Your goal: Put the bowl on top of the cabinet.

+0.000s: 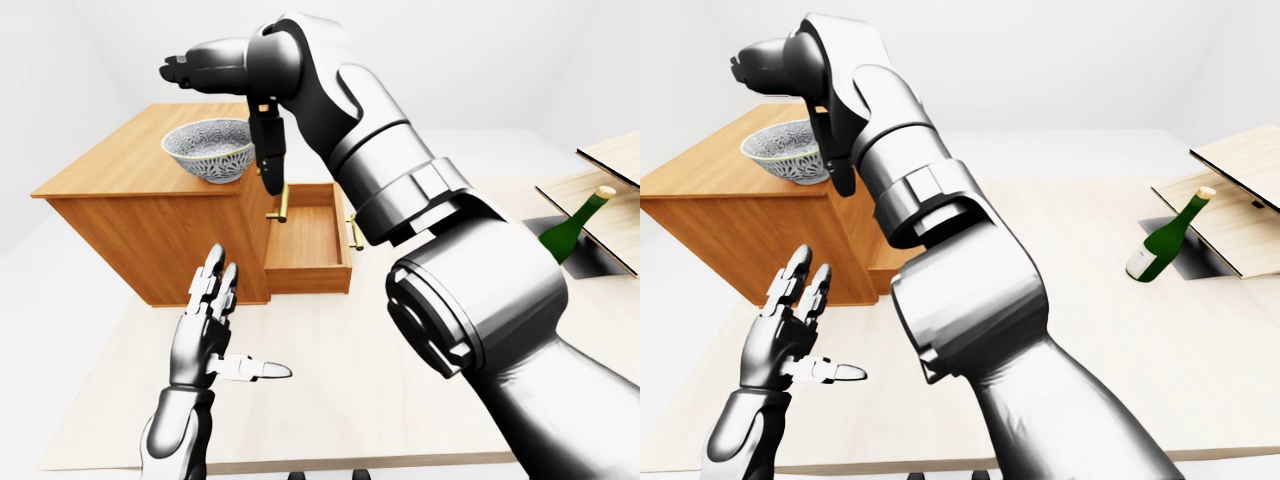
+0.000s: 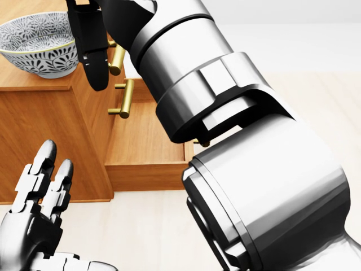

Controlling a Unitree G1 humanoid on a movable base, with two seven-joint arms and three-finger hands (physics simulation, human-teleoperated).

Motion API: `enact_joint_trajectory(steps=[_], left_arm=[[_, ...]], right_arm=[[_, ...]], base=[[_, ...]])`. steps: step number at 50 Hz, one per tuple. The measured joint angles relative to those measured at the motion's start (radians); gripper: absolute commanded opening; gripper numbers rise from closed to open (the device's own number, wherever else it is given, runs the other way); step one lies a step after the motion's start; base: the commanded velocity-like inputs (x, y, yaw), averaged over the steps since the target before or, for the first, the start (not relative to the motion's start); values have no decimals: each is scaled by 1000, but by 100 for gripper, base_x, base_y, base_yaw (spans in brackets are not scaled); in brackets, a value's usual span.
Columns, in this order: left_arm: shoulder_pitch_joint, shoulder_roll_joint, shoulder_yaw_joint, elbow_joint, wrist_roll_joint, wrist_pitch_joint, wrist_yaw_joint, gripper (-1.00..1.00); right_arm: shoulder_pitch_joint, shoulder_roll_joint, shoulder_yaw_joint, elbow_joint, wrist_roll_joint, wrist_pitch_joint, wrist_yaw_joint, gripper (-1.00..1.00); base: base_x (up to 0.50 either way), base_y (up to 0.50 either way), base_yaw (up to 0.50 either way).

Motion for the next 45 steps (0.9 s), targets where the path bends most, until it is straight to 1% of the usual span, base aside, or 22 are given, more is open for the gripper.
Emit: enact_joint_trajectory(steps=[24, 29, 42, 45], left_arm=[[2, 1, -4, 6, 2, -7, 2, 100], [3, 0, -7, 9, 5, -11, 3, 100], [9, 0, -13, 10, 9, -20, 4, 100], [12, 0, -15, 10, 10, -22, 4, 100]], right_arm=[[-76, -89, 16, -6, -35, 0, -7, 100], [-86, -107, 27, -9, -36, 0, -15, 100], [-91, -138, 70, -21, -39, 0, -72, 100], [-85, -141, 79, -25, -35, 6, -93, 100]], base=[[0, 0, 0], [0, 0, 0], [0, 0, 0], [0, 0, 0]])
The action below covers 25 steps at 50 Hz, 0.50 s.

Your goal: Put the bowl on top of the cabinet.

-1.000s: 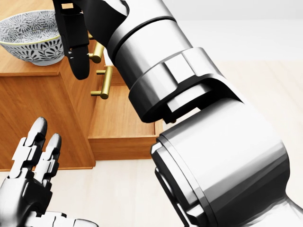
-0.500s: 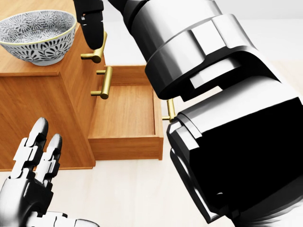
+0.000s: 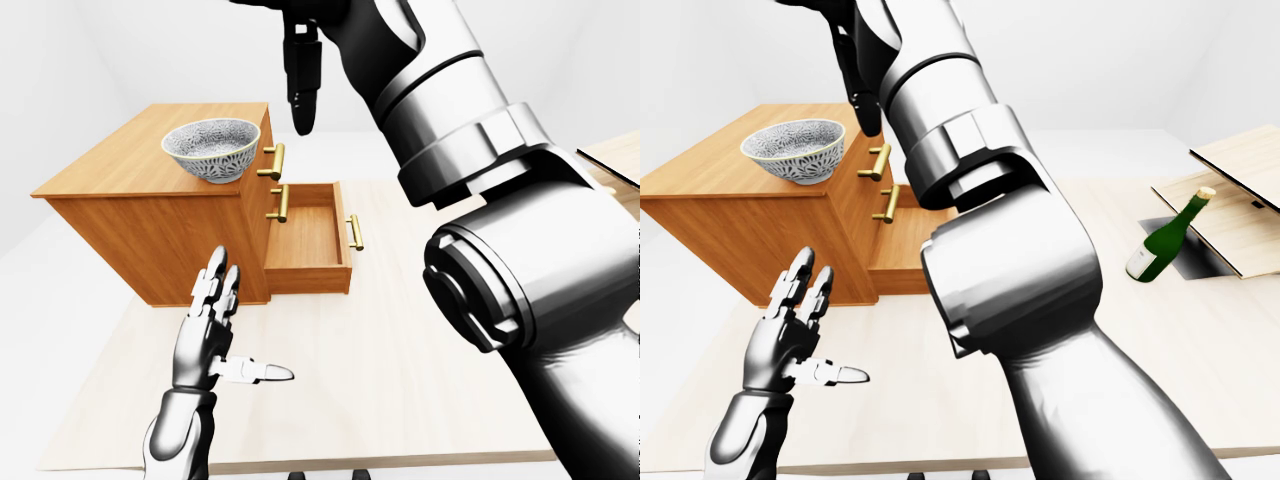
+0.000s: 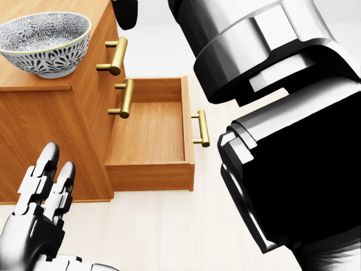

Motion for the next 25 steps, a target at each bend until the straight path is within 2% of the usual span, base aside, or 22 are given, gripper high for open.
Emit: enact_joint_trajectory(steps=[6, 25], left_arm=[[3, 0, -3, 0, 2, -3, 0, 100], [10, 0, -7, -3, 1, -8, 0, 100]], right_arm=[[9, -3, 19, -8, 7, 27, -40, 100], [36, 17, 89, -40, 3, 150, -107, 100]], base=[[0, 0, 0], [0, 0, 0]])
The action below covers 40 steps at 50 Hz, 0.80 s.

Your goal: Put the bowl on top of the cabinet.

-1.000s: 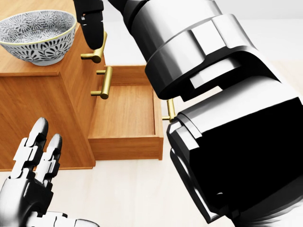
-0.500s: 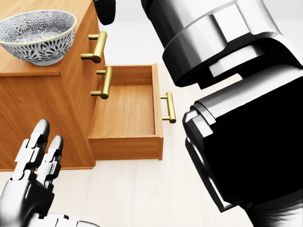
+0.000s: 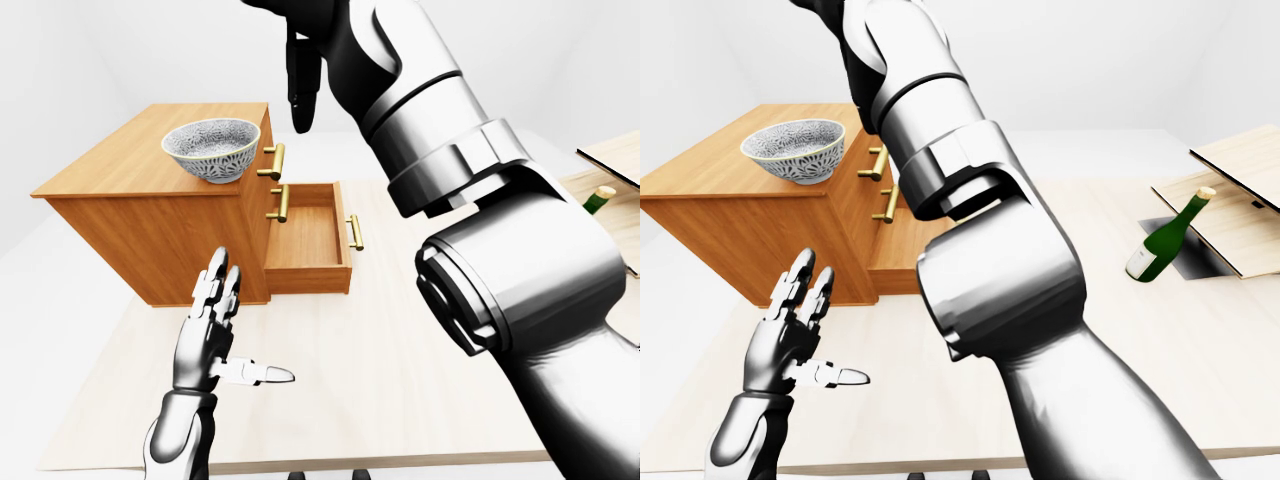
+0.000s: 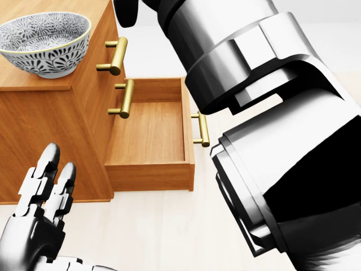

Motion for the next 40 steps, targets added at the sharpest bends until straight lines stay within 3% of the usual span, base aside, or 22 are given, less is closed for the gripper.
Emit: enact_joint_trajectory(steps=[4, 40], left_arm=[[1, 0, 0, -1, 0, 0, 0, 100], [11, 0, -16, 10, 11, -24, 7, 100]], right_arm=[[4, 6, 10, -7, -3, 19, -8, 100], [54, 42, 51, -58, 9, 19, -67, 100]], base=[[0, 0, 0], [0, 0, 0]])
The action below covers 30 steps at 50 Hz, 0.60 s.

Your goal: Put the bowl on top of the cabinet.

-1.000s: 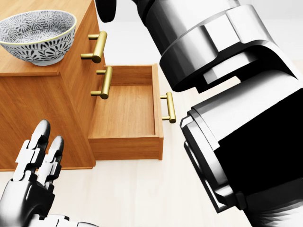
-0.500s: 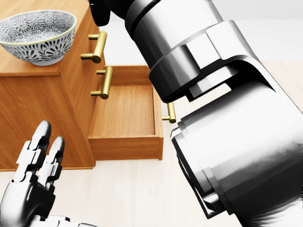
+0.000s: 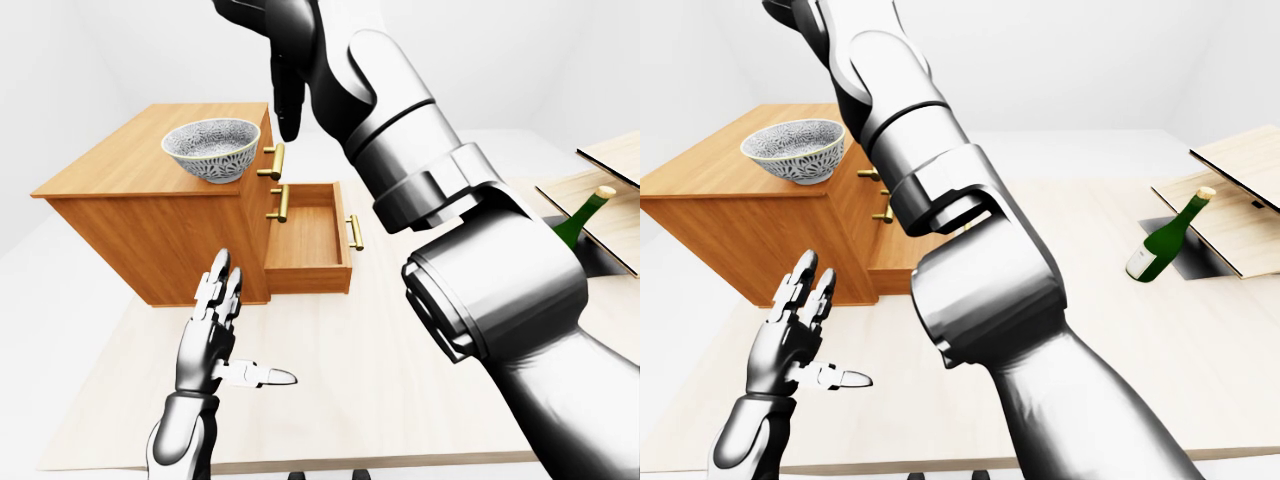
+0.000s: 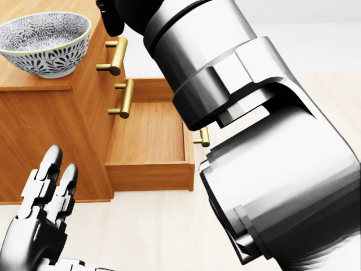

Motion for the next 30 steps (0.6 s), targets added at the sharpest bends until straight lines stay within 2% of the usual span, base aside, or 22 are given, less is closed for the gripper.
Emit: enact_joint_trajectory(steps=[30], left_arm=[[6, 0, 4, -8, -4, -1, -2, 100]], right_arm=[[-17, -7, 11, -24, -35, 0, 13, 100]], base=[[0, 0, 0]])
